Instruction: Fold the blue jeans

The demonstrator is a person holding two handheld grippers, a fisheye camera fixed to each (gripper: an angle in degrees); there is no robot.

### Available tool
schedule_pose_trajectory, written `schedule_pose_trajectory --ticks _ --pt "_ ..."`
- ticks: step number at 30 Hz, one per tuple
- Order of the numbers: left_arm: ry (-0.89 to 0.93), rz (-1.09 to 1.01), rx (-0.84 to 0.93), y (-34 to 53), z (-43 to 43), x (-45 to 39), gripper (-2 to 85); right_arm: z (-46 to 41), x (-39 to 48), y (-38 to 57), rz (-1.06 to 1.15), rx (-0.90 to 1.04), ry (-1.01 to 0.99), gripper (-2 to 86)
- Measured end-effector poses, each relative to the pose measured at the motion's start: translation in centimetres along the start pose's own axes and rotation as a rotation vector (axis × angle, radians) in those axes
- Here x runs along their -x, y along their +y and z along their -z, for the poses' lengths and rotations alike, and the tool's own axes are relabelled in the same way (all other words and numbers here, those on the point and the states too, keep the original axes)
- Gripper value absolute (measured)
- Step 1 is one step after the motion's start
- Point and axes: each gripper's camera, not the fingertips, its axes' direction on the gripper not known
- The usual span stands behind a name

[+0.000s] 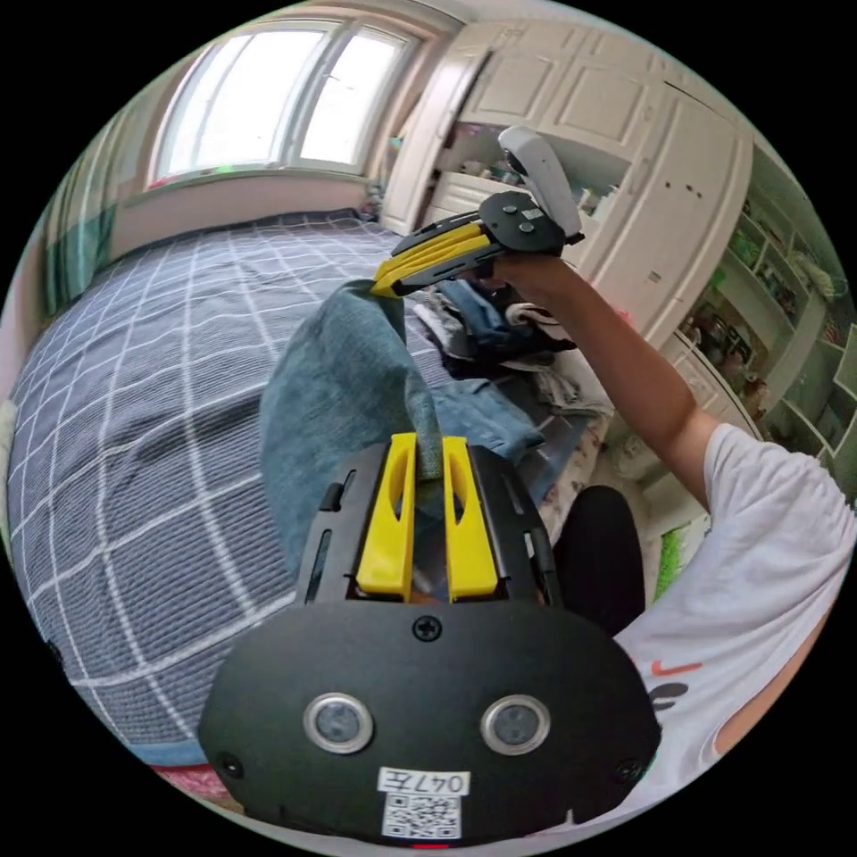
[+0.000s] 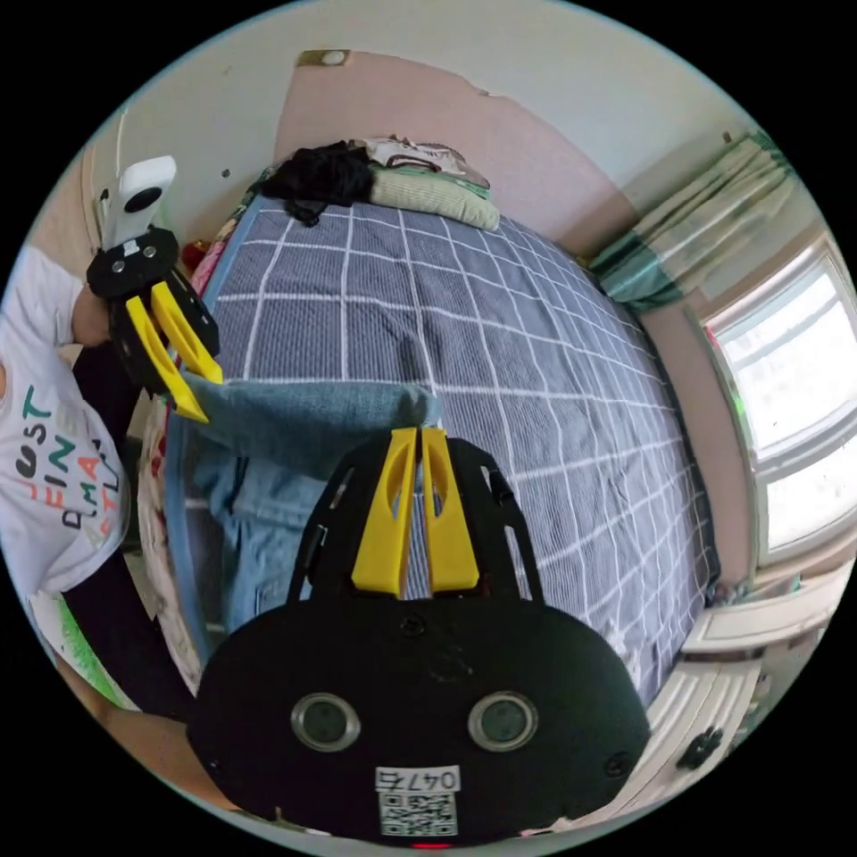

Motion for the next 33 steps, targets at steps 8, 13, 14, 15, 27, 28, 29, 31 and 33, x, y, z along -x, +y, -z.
schedule_pose_trajectory --ticks 8,13,14,15,27,28,29,31,33 --pt "0.093 -0.033 0.122 -4.9 -12.5 -12.9 6.3 4.9 3.6 19.0 -0.166 0.151 0.176 -0.1" --pt "0.075 -0.003 0.172 -6.4 -18.9 -17.4 10.1 4.2 6.7 26.3 -0.319 0.248 0.367 0.1" --pt "0.076 -0.002 0.179 -6.6 -19.2 -17.7 11.0 5.2 7.6 27.7 -0.358 0.216 0.43 0.5" --pt "0.095 0.0 0.182 -6.9 -19.4 -18.2 13.0 6.5 8.3 28.8 -0.406 0.194 0.473 0.6" --pt "0.17 -0.038 0.117 -7.6 -11.2 -14.0 6.7 6.7 14.1 34.4 -0.635 0.109 0.175 0.3" --pt "0.212 -0.036 0.153 -8.2 -12.1 -13.0 5.2 6.7 13.9 35.0 -0.662 0.096 0.147 0.4" --pt "0.238 -0.031 0.164 -8.5 -12.6 -12.6 5.1 7.6 13.7 36.0 -0.705 0.045 0.144 0.9" --pt "0.346 0.001 0.156 -10.4 -14.4 -11.7 5.3 9.9 13.0 37.8 -0.803 -0.039 0.208 2.2" --pt "0.378 -0.012 0.174 -12.6 -16.2 -12.1 6.5 11.6 11.3 40.3 -0.926 -0.111 0.235 4.1"
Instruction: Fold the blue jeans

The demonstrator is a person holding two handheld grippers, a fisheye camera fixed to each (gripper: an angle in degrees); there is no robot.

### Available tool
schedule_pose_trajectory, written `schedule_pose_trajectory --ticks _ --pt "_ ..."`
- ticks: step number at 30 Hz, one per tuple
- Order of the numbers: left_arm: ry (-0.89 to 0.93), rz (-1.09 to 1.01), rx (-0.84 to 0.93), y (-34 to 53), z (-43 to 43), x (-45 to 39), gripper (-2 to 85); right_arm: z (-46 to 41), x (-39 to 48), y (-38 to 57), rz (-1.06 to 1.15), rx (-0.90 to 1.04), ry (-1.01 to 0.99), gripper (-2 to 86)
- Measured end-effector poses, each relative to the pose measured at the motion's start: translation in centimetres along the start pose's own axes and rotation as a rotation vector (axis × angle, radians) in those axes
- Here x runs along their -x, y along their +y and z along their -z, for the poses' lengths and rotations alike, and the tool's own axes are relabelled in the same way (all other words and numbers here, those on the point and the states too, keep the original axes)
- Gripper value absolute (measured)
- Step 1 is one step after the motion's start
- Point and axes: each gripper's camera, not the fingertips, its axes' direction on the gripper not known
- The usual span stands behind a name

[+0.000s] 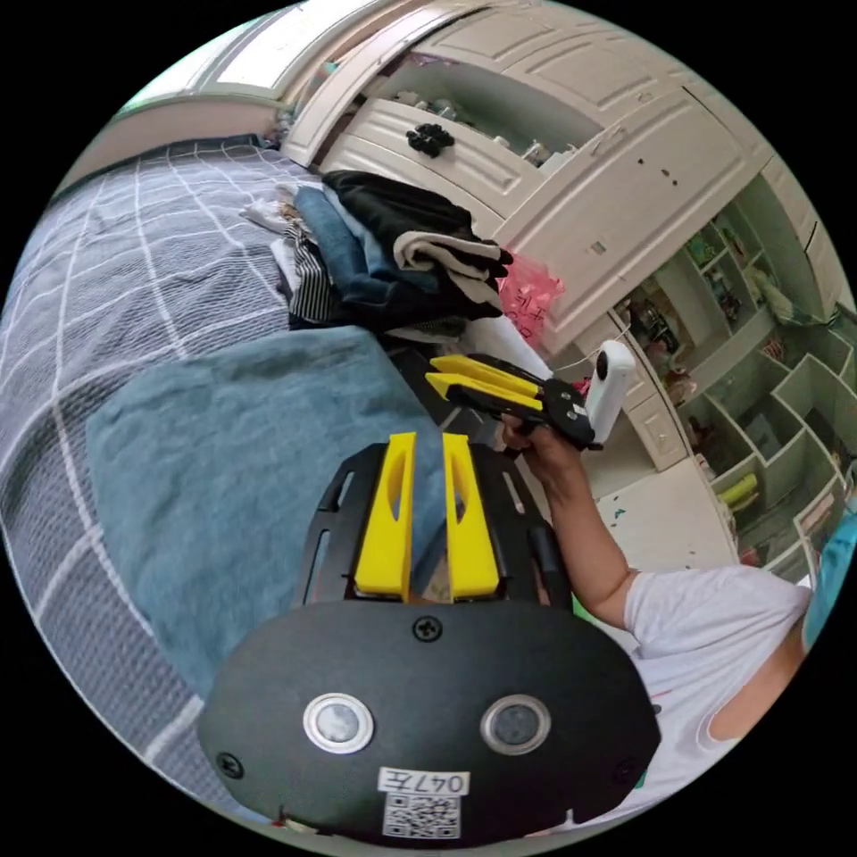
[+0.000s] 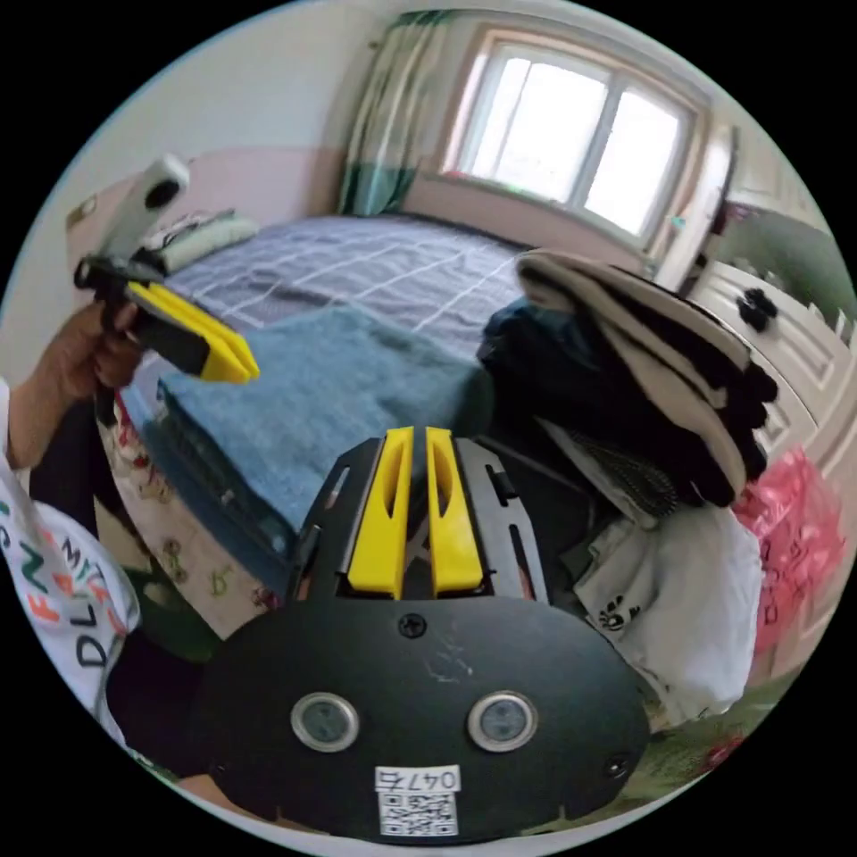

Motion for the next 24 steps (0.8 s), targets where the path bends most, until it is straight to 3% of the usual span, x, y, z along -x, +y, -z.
schedule_pose_trajectory --ticks 5,9,12,17,21,24 --pt "-0.17 -0.032 0.238 -3.3 -6.2 -0.8 10.9 -3.4 -5.0 -0.6 -0.113 0.115 -0.127 2.3" --pt "-0.381 -0.147 0.168 -1.7 -7.6 -4.3 10.6 -4.1 -5.3 0.9 0.005 0.19 0.141 0.7" --pt "-0.494 -0.231 0.178 -1.5 -8.6 -6.6 8.9 -5.4 -5.8 1.1 0.049 0.234 0.066 0.2" --pt "-0.417 -0.16 0.203 -2.3 -8.4 -5.8 8.4 -7.0 -7.0 -1.0 0.098 0.201 0.027 -0.4" --pt "-0.397 -0.144 0.192 -2.1 -8.4 -5.6 8.3 -4.0 -7.0 -1.3 0.079 -0.129 0.058 -0.3" --pt "-0.429 -0.156 0.198 -2.4 -8.8 -5.9 8.2 -5.7 -8.4 -0.5 0.065 0.069 0.105 0.1"
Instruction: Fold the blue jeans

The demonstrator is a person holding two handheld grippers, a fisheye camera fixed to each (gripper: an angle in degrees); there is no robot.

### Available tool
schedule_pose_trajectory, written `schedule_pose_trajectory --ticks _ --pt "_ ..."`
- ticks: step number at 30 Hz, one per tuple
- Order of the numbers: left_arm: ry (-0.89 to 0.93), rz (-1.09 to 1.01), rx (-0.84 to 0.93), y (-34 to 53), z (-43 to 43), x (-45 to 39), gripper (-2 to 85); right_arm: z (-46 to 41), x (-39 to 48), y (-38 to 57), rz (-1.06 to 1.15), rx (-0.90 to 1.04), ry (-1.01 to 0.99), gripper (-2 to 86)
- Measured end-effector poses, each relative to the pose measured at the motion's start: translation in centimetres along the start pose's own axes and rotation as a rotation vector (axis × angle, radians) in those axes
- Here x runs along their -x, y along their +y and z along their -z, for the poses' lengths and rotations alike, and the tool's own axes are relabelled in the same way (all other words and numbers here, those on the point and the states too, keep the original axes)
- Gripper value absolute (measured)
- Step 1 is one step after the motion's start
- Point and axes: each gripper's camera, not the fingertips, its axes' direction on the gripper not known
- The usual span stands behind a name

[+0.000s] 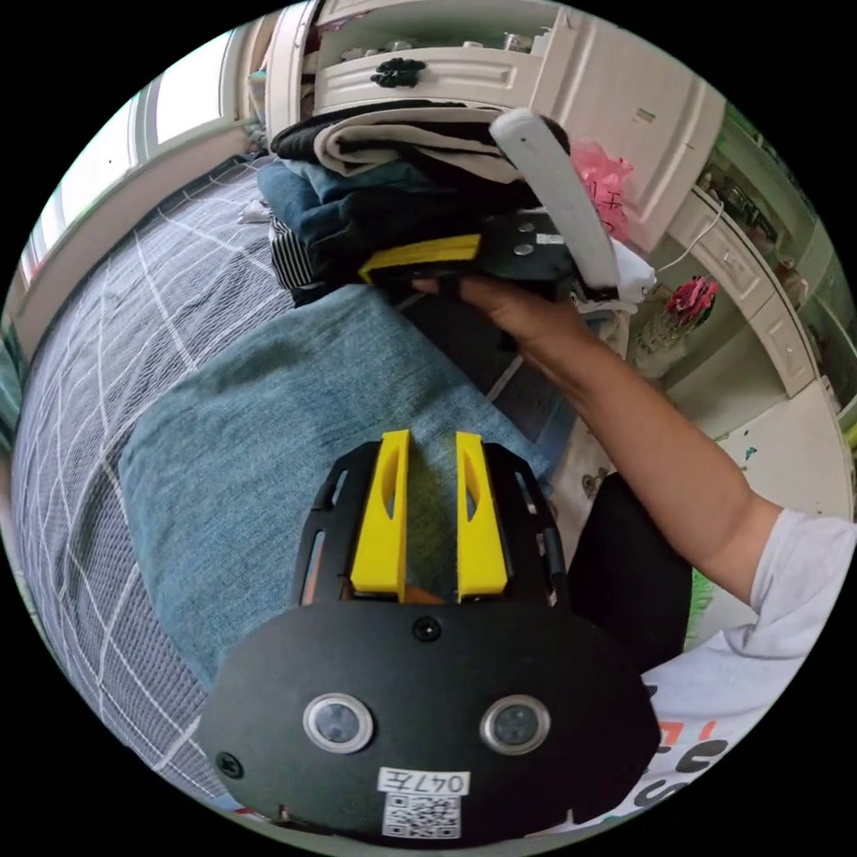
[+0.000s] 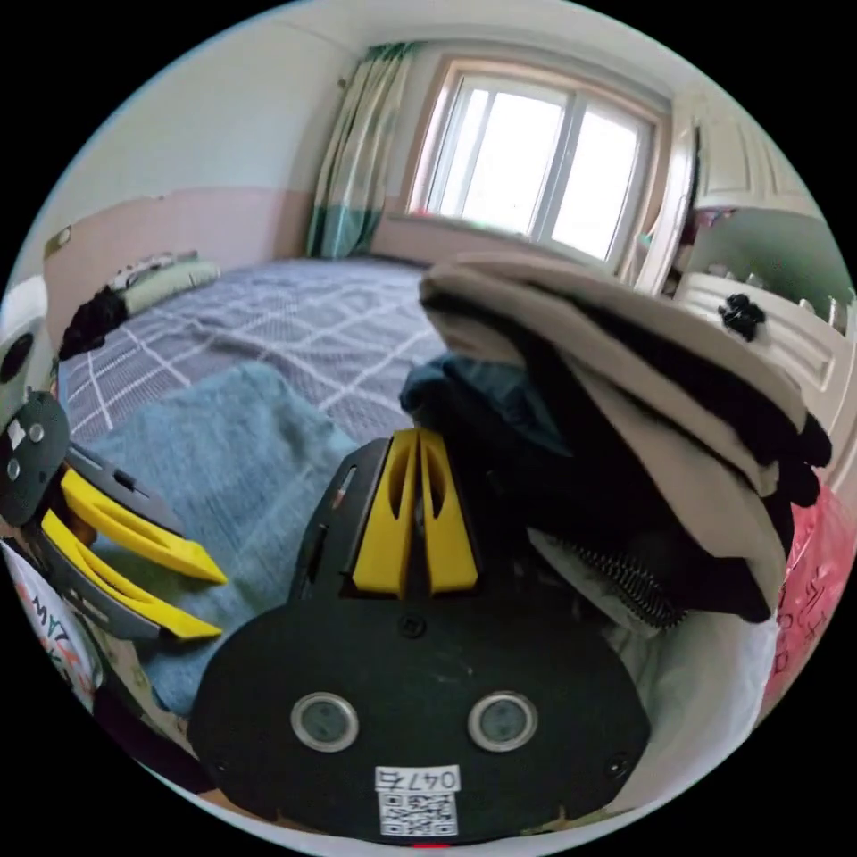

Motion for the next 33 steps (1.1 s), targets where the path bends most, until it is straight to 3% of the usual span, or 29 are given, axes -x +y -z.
schedule_pose_trajectory --ticks 4,9,14,17,21,24,25,28,31,33 --pt "0.131 0.104 -0.04 0.3 2.4 2.6 9.2 3.6 -2.6 1.9 -0.117 -0.038 0.062 4.3" --pt "0.021 0.252 -0.109 3.6 7.4 7.9 16.6 3.3 -4.2 2.6 -0.213 -0.031 -0.306 16.2" --pt "0.064 0.391 -0.082 6.4 8.1 13.2 16.8 -0.1 -3.0 1.8 -0.218 0.125 -0.407 14.4" --pt "0.052 0.389 -0.023 6.8 6.6 14.0 16.8 -1.1 -2.7 1.7 -0.264 0.146 -0.452 7.8" --pt "-0.007 0.366 0.035 6.9 4.7 14.0 16.8 2.5 -0.8 -0.1 -0.14 -0.128 -0.518 3.0" --pt "-0.021 0.374 0.005 7.2 4.6 14.1 16.9 4.6 1.0 -1.1 0.036 -0.274 -0.378 2.9" --pt "-0.007 0.385 -0.008 7.4 4.6 14.4 17.0 4.1 0.9 -1.1 0.025 -0.255 -0.373 3.0" --pt "0.061 0.435 -0.037 7.8 5.1 15.6 19.7 -1.2 -0.4 -0.3 -0.116 0.043 -0.427 5.3" --pt "0.034 0.485 -0.079 8.7 7.0 17.0 23.7 -0.8 -0.5 0.6 -0.134 0.012 -0.446 10.2" --pt "0.002 0.505 -0.068 9.5 8.0 18.2 23.7 2.7 -0.2 0.3 -0.117 -0.026 -0.339 10.1"
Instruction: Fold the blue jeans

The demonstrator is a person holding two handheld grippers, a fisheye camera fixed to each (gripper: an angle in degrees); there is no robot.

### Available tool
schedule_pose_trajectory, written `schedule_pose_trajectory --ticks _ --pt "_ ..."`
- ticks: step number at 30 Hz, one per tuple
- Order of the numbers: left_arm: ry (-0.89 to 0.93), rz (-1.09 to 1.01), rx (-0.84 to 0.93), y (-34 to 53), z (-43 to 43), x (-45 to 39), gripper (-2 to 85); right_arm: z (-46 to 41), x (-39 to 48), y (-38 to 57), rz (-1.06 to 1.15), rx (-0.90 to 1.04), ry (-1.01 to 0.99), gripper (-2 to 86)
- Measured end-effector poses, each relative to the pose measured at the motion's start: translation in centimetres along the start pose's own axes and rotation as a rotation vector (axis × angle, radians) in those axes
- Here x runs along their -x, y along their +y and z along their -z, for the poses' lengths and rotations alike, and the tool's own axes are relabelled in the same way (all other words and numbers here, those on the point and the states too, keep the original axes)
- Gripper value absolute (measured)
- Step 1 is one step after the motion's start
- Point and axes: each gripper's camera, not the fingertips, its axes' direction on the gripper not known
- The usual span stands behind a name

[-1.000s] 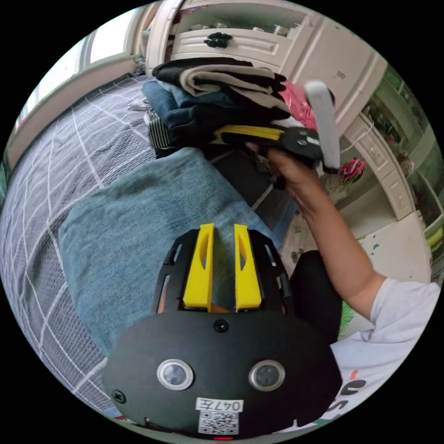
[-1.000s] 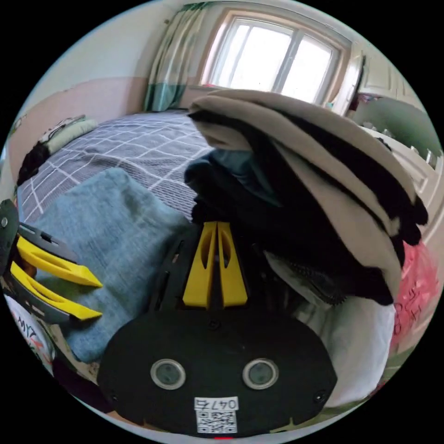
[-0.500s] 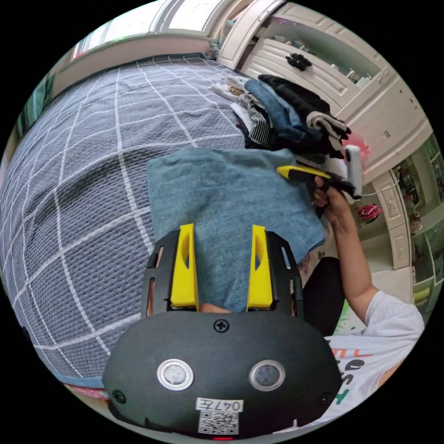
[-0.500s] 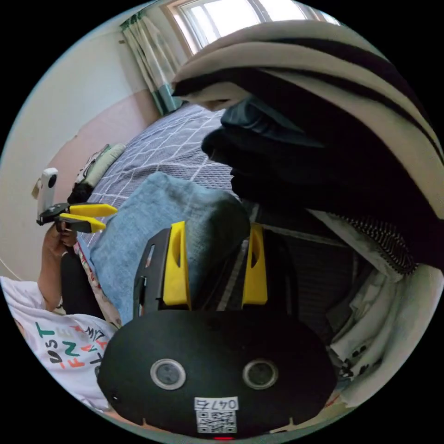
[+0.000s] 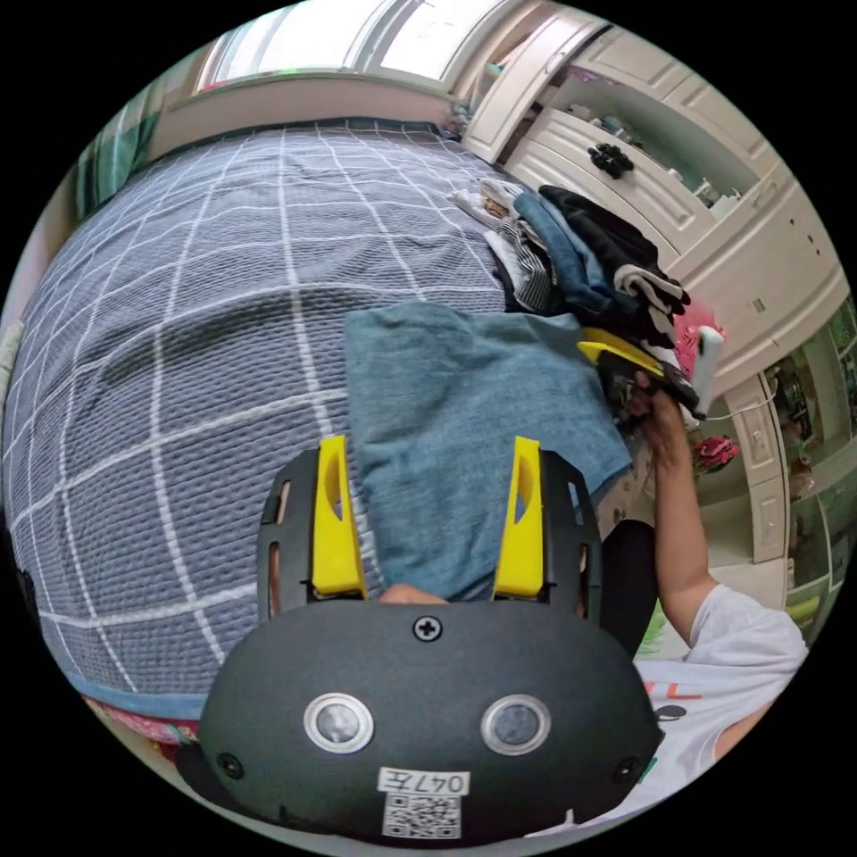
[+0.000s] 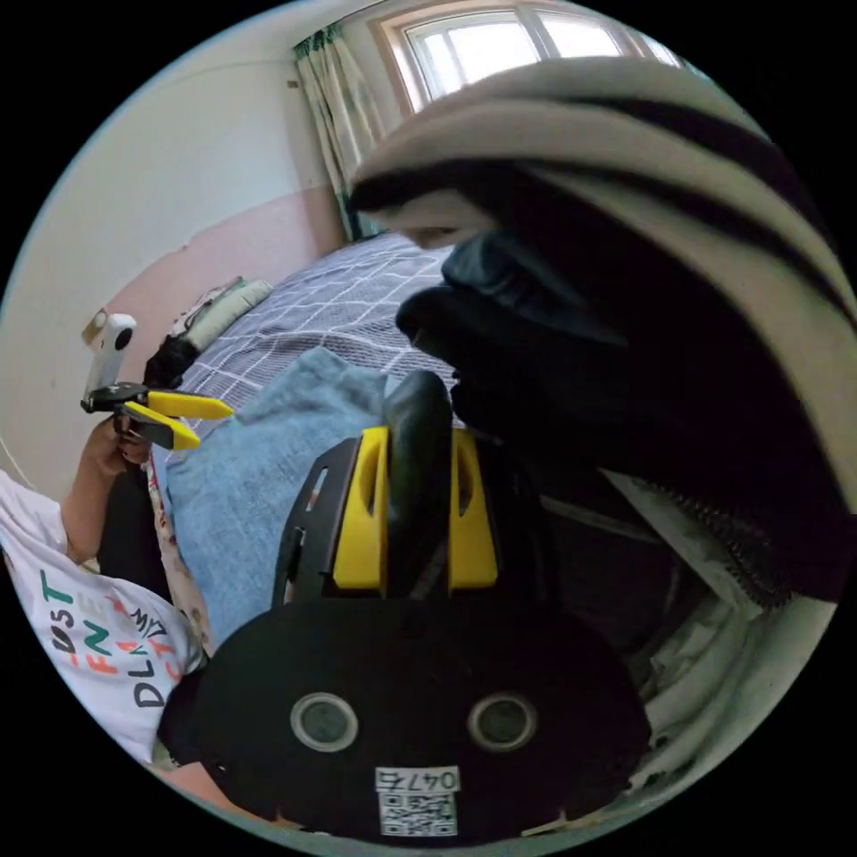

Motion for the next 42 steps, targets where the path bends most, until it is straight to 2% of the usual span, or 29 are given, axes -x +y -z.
schedule_pose_trajectory --ticks 2,4,7,10,12,18,21,23,24,27,31,33,36,40,42 --pt "-0.006 0.02 0.019 0.1 0.5 1.7 23.0 2.9 1.7 0.4 0.023 -0.088 0.001 9.5" --pt "0.021 0.034 0.069 0.3 0.4 3.4 22.2 4.5 3.9 0.6 0.074 -0.073 -0.029 8.7" --pt "0.1 0.036 0.102 0.7 -0.6 4.6 21.5 4.6 8.2 1.8 0.128 -0.01 -0.021 5.1" --pt "0.157 0.059 0.124 0.7 -2.2 5.4 21.1 1.1 11.5 3.2 0.205 0.137 0.128 2.1" --pt "0.188 0.067 0.132 0.6 -3.2 5.7 21.0 -1.7 12.8 3.4 0.263 0.216 0.134 1.3" --pt "0.16 0.081 0.153 -0.1 -5.5 6.1 21.1 -0.6 15.5 3.3 0.292 0.156 0.198 0.1" --pt "0.166 0.081 0.154 -0.3 -5.7 6.3 20.8 2.4 17.8 4.3 0.329 0.006 0.386 -0.5" --pt "0.164 0.074 0.157 -0.3 -5.9 6.4 20.7 3.6 19.2 4.7 0.335 -0.052 0.379 -0.7" --pt "0.168 0.071 0.157 -0.4 -6.0 6.6 20.7 3.1 19.9 4.8 0.349 0.003 0.333 -0.9" --pt "0.171 0.053 0.154 -0.3 -6.4 6.8 20.7 -0.4 20.3 4.6 0.265 0.24 0.241 -1.1" --pt "0.166 0.044 0.147 -0.1 -6.8 7.2 20.5 0.0 19.6 3.2 0.062 0.276 0.173 -0.8" --pt "0.171 0.042 0.144 0.0 -6.9 7.4 20.3 0.9 20.5 2.3 -0.005 0.301 0.235 -0.7" --pt "0.178 0.044 0.129 0.3 -7.1 7.8 20.1 2.4 23.7 1.9 0.024 0.247 0.38 -0.6" --pt "0.177 0.033 0.103 0.8 -7.4 8.0 20.0 2.2 27.8 2.2 0.117 0.318 0.453 -0.6" --pt "0.178 0.025 0.084 1.2 -7.5 8.1 19.9 3.2 30.3 2.2 0.127 0.283 0.482 -0.6"
